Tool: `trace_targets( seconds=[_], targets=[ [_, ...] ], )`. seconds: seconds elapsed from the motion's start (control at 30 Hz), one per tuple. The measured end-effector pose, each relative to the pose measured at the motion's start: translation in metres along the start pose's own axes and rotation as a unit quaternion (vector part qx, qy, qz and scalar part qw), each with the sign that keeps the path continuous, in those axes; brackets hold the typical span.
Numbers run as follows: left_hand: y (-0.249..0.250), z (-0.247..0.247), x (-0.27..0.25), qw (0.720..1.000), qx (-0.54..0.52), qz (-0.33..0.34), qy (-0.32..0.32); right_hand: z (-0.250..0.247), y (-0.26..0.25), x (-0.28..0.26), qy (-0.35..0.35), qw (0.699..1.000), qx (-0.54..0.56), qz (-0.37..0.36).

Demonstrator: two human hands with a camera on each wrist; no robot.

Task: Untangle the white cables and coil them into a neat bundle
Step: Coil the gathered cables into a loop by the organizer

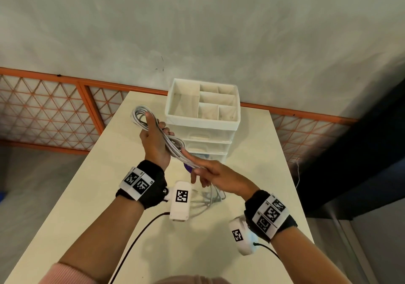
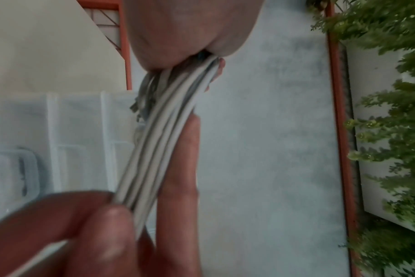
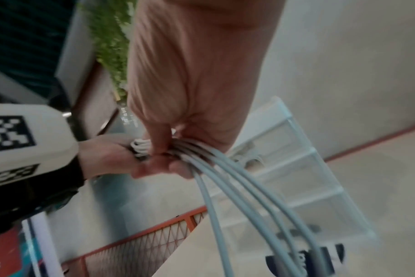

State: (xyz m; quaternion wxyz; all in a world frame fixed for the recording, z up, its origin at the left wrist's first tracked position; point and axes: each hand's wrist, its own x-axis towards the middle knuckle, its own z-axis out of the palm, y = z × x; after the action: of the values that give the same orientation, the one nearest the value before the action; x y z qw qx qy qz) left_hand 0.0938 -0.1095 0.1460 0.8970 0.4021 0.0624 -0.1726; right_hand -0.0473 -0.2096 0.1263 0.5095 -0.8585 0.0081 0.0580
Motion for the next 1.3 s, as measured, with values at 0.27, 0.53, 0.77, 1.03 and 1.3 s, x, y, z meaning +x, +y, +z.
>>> trace_targets(
  seconds=[0.27,0.53,0.77,1.03,1.3],
  targets=[
    [0.006,0.004,-0.006,0.993,0.084,0.014,-0.08,-0.012,-0.008,-0.002,0.069,0.994,0.085,0.027],
    [0.015,0.006,-0.017,0.965,0.193,0.006,-0.179,-0.035,-0.033,-0.01,0.109,0.986,-0.081,0.093],
    [0.016,-0.001,-0.025,0.93,0.273,0.008,-0.246,-0.057,-0.042,-0.018,0.062,0.976,-0.181,0.105],
    [0.008,0.004,-0.037,0.917,0.298,-0.003,-0.266,-0.052,-0.072,-0.008,0.106,0.976,-0.186,-0.026],
    [0.009,0.008,-0.05,0.904,0.278,-0.059,-0.319,-0.041,-0.088,0.003,0.124,0.96,-0.245,-0.062]
  ],
)
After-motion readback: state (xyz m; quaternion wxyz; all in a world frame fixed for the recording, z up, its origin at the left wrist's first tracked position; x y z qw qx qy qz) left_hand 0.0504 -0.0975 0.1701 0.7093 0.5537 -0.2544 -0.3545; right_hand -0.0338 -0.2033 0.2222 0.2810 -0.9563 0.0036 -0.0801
